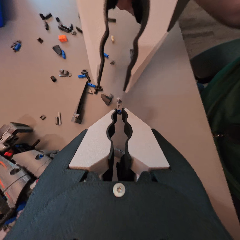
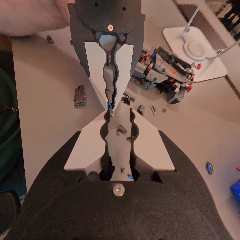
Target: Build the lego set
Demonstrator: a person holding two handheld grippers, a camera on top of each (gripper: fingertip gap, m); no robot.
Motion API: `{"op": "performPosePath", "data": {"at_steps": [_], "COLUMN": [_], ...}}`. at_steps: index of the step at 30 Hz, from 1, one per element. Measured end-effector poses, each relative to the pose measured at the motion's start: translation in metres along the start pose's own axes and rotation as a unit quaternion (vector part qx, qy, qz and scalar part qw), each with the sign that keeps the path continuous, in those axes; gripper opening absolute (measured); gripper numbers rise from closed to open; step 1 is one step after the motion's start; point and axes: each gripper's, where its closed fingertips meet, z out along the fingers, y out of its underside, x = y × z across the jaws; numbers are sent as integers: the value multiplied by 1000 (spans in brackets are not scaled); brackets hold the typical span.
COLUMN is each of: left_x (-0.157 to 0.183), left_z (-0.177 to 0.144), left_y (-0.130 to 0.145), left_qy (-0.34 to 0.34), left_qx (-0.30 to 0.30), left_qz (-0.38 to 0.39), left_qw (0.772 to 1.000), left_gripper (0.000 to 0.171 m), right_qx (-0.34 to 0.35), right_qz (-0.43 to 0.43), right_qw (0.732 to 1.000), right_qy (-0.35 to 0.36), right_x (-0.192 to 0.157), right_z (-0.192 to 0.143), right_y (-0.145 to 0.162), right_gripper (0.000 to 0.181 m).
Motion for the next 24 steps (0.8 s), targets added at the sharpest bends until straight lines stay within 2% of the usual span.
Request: {"op": "performPosePath", "data": {"at_steps": [1, 5, 8, 13, 16, 19, 24], "left_x": [0, 0, -3, -6, -7, -6, -2], "left_z": [-5, -27, -51, -94, -115, -132, -141], "left_y": [-3, -14, -25, -41, -47, -53, -57], "left_qy": [0, 2, -4, -3, 8, 20, 37], "left_qx": [15, 87, 157, 288, 348, 399, 442], "left_qz": [-15, -79, -122, -174, -205, -213, -203], "left_qw": [1000, 993, 980, 942, 915, 892, 873], "left_gripper": [5, 5, 5, 5, 5, 5, 5], "right_qx": [7, 35, 61, 128, 142, 152, 233], "right_qz": [-8, -53, -51, -23, -50, -32, 46], "right_qw": [1000, 995, 992, 986, 980, 981, 971], "right_qy": [14, 83, 98, 99, 129, 116, 30], "right_x": [1, 9, 9, 13, 17, 15, 6], "right_z": [-2, -9, -8, -3, -1, 5, -1], "right_y": [-5, -26, -42, -73, -88, -98, -119], "right_gripper": [34, 33, 29, 29, 30, 24, 19]}}
